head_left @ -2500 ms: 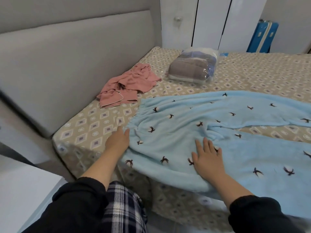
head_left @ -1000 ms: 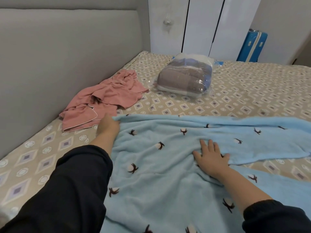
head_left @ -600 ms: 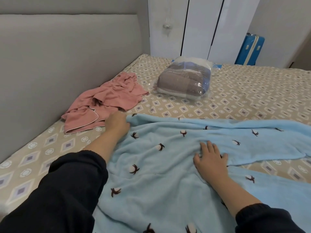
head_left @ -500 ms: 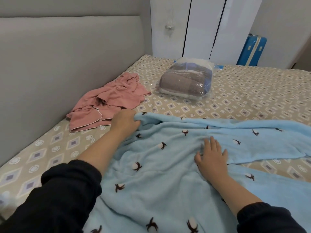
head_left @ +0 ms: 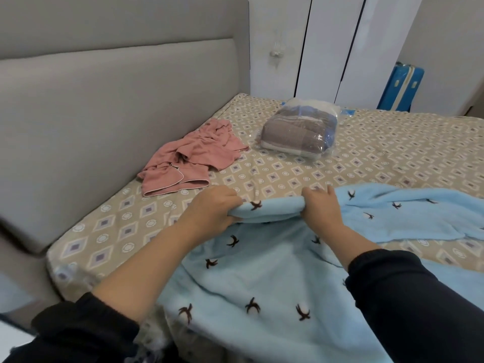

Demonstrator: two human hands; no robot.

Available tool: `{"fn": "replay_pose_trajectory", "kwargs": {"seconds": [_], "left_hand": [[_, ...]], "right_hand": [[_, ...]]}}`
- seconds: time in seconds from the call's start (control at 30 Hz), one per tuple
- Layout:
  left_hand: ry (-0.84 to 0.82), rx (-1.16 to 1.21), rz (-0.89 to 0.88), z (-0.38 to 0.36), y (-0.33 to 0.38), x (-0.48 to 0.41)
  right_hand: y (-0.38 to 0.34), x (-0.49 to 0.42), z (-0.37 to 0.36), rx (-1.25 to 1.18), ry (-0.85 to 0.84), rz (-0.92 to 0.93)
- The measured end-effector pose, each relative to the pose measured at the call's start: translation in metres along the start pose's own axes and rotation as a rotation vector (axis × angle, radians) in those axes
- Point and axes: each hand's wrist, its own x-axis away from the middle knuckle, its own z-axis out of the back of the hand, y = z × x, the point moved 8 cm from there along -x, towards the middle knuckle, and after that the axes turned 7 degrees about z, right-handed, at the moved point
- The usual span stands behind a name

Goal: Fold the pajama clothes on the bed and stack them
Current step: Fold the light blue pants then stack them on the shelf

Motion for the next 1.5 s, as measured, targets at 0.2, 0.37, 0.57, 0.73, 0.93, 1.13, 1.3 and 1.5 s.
{"fn": "replay_pose_trajectory", "kwargs": {"seconds": [0.2,0.37,0.57,0.73,0.93,1.13,1.3,1.5], "left_hand": [[-0.003,-0.188,0.068,0.013,-0.012,0.045],[0.141,-0.233,0.293,0.028,-0.007,0.083],[0.007,-0.099,0.705,-0.018,-0.005,0.171],[-0.076,-0.025,0.853,-0.028,-0.014,0.186],[0.099,0.179,0.93,-0.015,-0.022,0.201],[0.332,0.209,0.947,0.011,-0.027,0.215],[0.101,0.459,1.143,-0.013,-0.042,0.226],[0.141,0.647,1.396,-0.028,-0.049,0.244]], "right_hand": [[0.065,0.083,0.018,0.297,-0.2,-0.156],[0.058,0.157,0.069,0.014,0.168,-0.175],[0.021,0.255,-0.01,0.031,-0.139,-0.084],[0.025,0.272,-0.03,-0.062,-0.096,-0.217],[0.018,0.272,-0.02,-0.079,-0.129,-0.198],[-0.015,0.283,0.019,-0.067,0.207,0.009],[-0.025,0.29,-0.026,-0.028,-0.122,-0.052],[-0.035,0.292,-0.009,-0.077,0.117,-0.006]]}}
